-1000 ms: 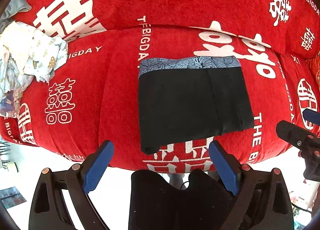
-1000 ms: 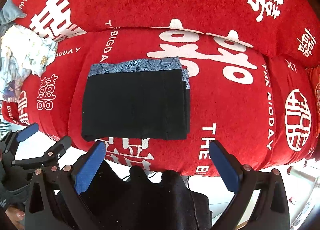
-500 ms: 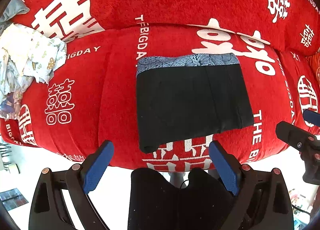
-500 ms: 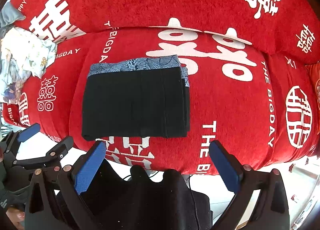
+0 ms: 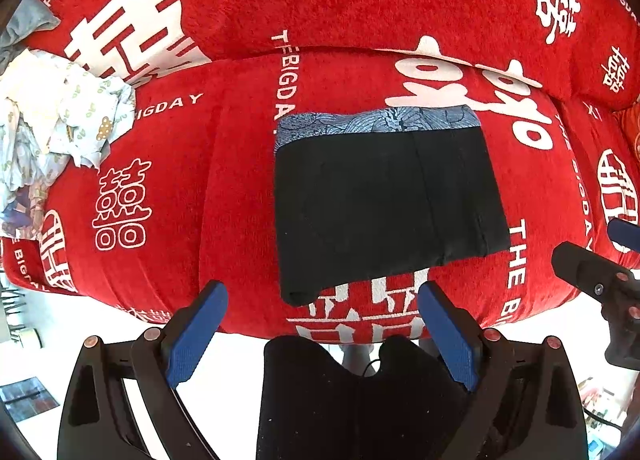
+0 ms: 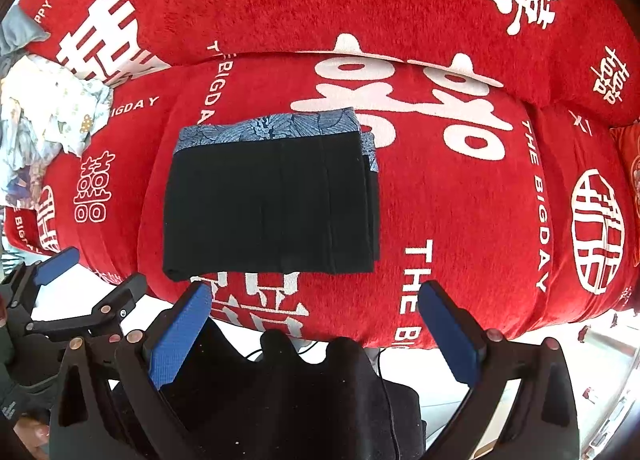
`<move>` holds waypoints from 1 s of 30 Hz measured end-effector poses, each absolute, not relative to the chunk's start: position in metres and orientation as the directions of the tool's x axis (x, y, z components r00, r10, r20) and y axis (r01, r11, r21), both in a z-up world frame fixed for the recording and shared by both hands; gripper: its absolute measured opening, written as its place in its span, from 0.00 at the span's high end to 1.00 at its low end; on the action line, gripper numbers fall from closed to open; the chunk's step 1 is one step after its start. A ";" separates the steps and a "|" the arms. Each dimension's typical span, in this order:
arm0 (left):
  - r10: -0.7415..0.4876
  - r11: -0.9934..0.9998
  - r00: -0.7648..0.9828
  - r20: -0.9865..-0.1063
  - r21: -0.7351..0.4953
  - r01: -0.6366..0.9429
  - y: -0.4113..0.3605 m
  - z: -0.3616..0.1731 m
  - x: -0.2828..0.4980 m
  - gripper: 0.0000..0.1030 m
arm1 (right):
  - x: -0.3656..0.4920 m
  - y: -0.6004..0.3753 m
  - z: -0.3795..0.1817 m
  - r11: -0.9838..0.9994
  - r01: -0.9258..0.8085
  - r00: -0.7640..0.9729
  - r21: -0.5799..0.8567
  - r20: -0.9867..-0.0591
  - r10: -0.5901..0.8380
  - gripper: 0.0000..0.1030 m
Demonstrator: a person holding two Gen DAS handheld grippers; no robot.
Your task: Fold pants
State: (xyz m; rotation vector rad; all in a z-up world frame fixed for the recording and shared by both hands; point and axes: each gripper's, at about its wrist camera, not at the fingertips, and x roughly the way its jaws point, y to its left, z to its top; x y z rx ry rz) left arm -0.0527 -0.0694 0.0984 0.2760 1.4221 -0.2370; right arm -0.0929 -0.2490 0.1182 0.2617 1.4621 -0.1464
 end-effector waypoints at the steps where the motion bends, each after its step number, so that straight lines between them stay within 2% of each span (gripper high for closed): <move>1: 0.000 0.945 0.134 -0.991 0.044 0.323 -0.069 0.098 -0.052 0.07 | -0.093 -0.249 0.118 0.963 0.257 0.107 0.086 -0.992 0.060 0.00; 30: -0.006 0.936 0.142 -0.990 0.044 0.349 -0.075 0.098 -0.059 0.07 | -0.095 -0.247 0.116 0.964 0.252 0.108 0.083 -0.993 0.057 0.00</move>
